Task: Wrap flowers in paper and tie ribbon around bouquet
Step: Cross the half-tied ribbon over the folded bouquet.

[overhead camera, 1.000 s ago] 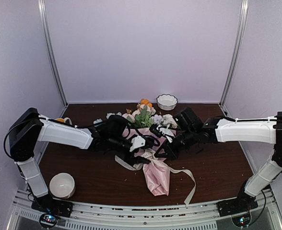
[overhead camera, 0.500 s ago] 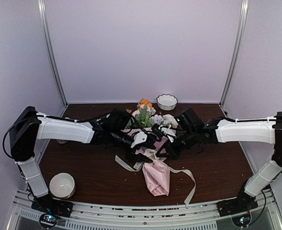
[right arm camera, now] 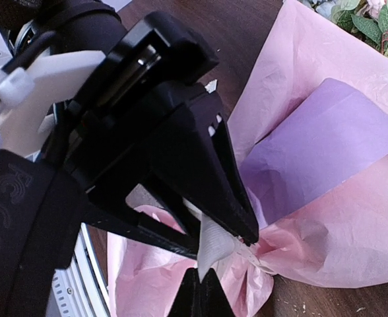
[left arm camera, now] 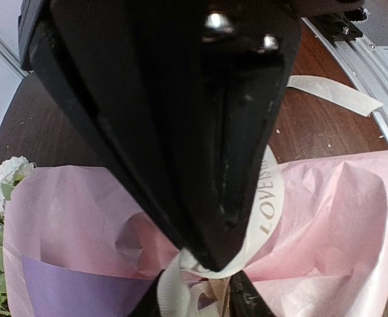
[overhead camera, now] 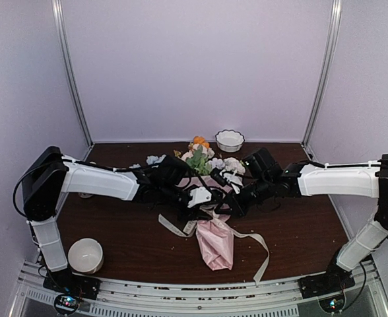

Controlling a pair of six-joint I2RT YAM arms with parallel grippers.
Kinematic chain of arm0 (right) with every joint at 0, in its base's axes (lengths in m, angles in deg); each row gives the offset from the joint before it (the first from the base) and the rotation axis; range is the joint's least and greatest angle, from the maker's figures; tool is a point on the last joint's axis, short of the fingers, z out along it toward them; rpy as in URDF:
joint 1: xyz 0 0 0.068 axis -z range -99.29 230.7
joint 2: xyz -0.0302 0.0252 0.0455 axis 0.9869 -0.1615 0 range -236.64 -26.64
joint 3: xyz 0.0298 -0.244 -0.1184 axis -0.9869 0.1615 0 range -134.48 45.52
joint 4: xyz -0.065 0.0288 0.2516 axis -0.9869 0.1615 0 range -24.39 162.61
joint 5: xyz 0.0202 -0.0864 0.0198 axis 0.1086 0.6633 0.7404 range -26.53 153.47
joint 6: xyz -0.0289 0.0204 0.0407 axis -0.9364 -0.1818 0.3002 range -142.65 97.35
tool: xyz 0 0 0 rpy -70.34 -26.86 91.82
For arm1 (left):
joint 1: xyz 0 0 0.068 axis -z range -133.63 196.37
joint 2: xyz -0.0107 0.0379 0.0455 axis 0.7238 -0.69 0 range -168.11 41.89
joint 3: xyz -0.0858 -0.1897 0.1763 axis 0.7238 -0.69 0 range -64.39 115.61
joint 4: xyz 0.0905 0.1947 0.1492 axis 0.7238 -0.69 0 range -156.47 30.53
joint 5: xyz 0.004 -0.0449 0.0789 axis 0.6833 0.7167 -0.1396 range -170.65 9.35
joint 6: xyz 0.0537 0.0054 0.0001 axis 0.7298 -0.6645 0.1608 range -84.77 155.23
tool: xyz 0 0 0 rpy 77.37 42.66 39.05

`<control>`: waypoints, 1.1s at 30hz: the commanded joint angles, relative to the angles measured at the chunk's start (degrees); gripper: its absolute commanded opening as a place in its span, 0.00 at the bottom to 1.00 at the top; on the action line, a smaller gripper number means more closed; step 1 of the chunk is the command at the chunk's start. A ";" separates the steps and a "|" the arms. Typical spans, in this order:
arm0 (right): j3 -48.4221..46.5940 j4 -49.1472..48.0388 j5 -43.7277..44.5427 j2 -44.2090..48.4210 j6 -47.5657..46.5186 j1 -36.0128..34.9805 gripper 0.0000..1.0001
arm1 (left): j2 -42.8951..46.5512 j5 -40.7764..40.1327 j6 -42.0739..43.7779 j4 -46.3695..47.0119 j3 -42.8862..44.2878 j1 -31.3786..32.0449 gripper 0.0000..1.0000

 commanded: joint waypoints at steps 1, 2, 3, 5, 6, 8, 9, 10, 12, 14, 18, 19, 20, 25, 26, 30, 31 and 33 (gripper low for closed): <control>0.89 -0.31 -1.03 1.69 0.13 0.25 0.00 | -0.20 -2.55 -1.11 4.20 -0.87 0.02 0.26; 1.10 -0.14 -1.03 1.82 0.12 0.26 0.00 | -0.20 -2.39 -1.08 4.21 -1.00 0.03 0.23; 1.33 0.05 -0.99 2.03 0.04 0.27 0.00 | -0.21 -2.25 -0.91 4.07 -1.30 0.01 0.19; 1.93 0.12 -1.16 2.65 0.07 0.23 0.00 | -0.16 -3.09 -0.91 4.06 -1.65 0.00 0.06; 2.15 0.19 -1.51 2.88 0.08 0.22 0.00 | -0.11 -3.81 -1.10 4.30 -1.88 0.01 0.00; 2.41 0.68 -2.63 3.04 0.14 0.19 0.00 | 0.22 -4.73 -2.00 5.42 -2.37 -0.08 0.00; 2.39 1.07 -3.30 2.91 0.05 0.18 0.00 | 0.43 -4.85 -2.44 6.14 -2.58 -0.08 0.00; 2.42 1.49 -3.86 2.70 -0.08 0.08 0.00 | 0.61 -5.03 -3.00 6.87 -2.79 -0.08 0.00; 2.87 1.90 -4.75 2.64 -0.38 -0.17 0.00 | 0.92 -6.12 -4.35 9.14 -3.34 -0.06 0.00; 3.71 1.94 -6.01 3.02 -0.54 -0.40 0.00 | 1.01 -9.46 -5.72 10.90 -3.78 -0.08 0.00; 3.92 3.81 -8.63 3.49 -1.92 -1.69 0.05 | 1.34 -16.37 -8.00 14.28 -5.11 -0.08 0.00; 3.80 4.24 -8.98 3.49 -2.20 -1.90 0.07 | 1.56 -15.96 -8.03 14.71 -5.43 -0.10 0.00; 3.76 4.77 -9.32 3.72 -2.55 -1.87 0.09 | 1.97 -15.11 -8.02 15.53 -5.93 -0.08 0.00; 3.80 5.75 -6.13 6.39 -4.26 0.27 0.34 | 3.92 -10.85 -7.98 19.22 -9.54 -0.10 0.00; 3.77 5.06 -5.77 6.62 -3.56 1.61 0.36 | 4.19 -10.26 -7.83 19.24 -9.95 -0.08 0.00; 0.96 2.30 -3.78 4.44 -0.39 5.50 0.36 | 5.28 -9.59 -8.19 21.55 -11.61 -0.08 0.00; 0.04 1.44 -2.30 3.54 0.60 5.89 0.36 | 5.43 -10.21 -8.35 22.13 -11.98 -0.08 0.00; -2.18 0.36 -0.11 0.77 2.11 6.31 0.36 | 5.59 -10.66 -8.51 22.76 -12.23 -0.12 0.00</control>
